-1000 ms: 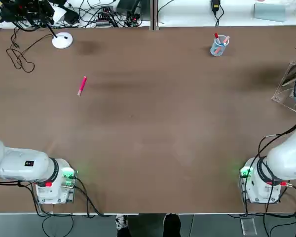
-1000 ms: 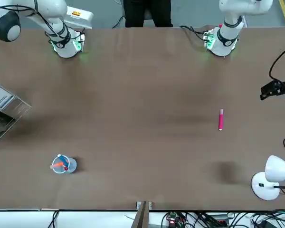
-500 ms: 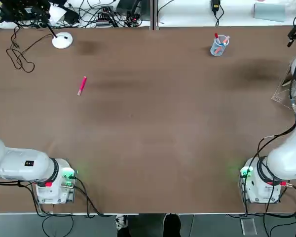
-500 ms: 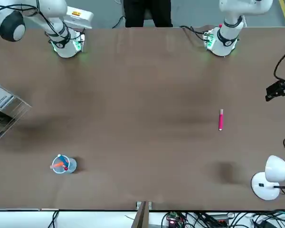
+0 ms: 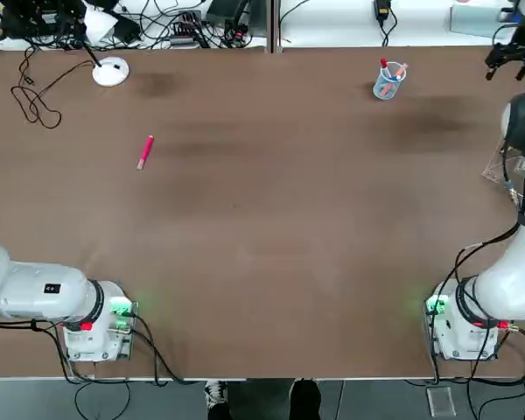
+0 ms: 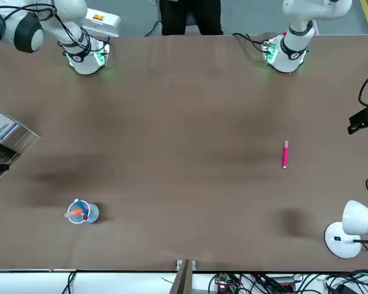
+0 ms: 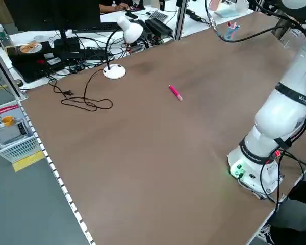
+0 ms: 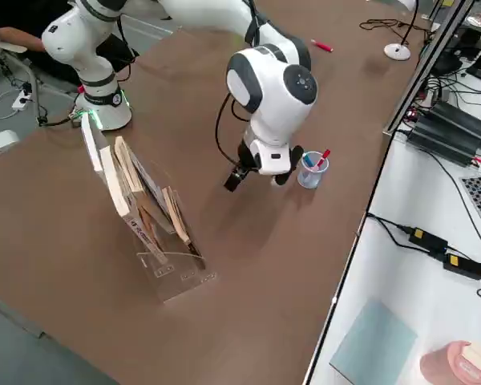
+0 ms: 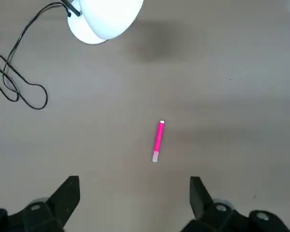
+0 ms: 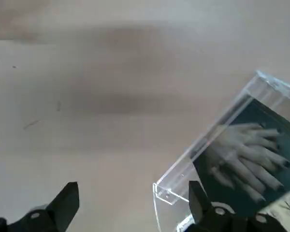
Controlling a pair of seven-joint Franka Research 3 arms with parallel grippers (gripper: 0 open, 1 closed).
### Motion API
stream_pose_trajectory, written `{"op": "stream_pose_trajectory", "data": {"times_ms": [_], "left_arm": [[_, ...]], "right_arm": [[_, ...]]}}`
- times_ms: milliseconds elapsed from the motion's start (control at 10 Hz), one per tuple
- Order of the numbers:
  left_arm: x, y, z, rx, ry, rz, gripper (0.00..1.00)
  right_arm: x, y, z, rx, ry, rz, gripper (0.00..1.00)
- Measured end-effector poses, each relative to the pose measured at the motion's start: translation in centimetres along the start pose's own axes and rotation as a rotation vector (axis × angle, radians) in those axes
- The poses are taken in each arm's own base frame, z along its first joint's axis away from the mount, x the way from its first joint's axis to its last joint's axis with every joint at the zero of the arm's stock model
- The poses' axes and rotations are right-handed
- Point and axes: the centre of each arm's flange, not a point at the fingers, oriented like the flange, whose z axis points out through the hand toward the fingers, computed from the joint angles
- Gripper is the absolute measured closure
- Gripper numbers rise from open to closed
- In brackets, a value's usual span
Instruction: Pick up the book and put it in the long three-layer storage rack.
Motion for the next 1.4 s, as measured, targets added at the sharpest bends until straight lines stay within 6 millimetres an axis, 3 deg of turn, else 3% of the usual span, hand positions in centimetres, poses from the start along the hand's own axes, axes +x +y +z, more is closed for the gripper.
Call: {"op": "stream_pose_trajectory", "data": {"times_ms": [600,1000,1400], "left_arm": [[0.0,-0.8,-0.1,0.001,0.002,-0.012,0.0],[0.0,-1.6,-0.1,0.001,0.002,-0.022,0.0],[0.0,-1.6,-0.1,0.001,0.002,-0.021,0.0]], "right_arm": [[0.4,-6.3,0.6,0.056,0.045,0.112,0.0],[-1.3,-13.5,-2.6,0.134,0.062,0.186,0.0],[-4.8,-20.6,-6.7,0.121,0.069,0.123,0.0]]}}
